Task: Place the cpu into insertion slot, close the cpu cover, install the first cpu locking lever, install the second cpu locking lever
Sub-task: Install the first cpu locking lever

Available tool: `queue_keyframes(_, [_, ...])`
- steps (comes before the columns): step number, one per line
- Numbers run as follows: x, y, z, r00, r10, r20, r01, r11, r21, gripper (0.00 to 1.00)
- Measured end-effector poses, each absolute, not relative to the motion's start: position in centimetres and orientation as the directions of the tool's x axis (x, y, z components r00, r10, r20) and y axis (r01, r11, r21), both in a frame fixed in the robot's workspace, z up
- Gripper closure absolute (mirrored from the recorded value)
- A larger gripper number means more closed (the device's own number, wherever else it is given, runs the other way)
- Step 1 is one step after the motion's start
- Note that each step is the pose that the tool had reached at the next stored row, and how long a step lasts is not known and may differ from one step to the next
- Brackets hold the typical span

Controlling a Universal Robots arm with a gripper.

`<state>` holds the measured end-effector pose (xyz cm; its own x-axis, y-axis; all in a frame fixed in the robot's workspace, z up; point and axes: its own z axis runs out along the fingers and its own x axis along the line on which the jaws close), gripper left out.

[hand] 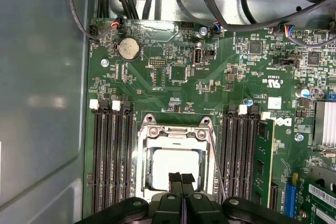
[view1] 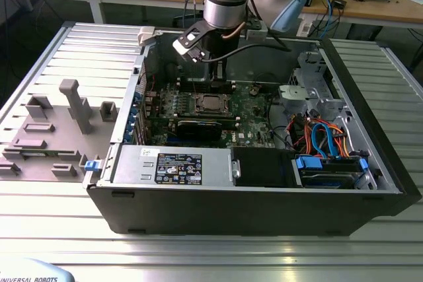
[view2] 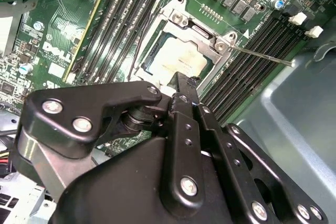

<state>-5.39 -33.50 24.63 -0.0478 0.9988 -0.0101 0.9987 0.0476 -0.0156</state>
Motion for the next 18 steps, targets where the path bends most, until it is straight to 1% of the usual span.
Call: queue_keyframes(18, [-5.4,-33.5,25.9,-0.048,0.999,-0.010,0.999,0.048,-0.015,0.89])
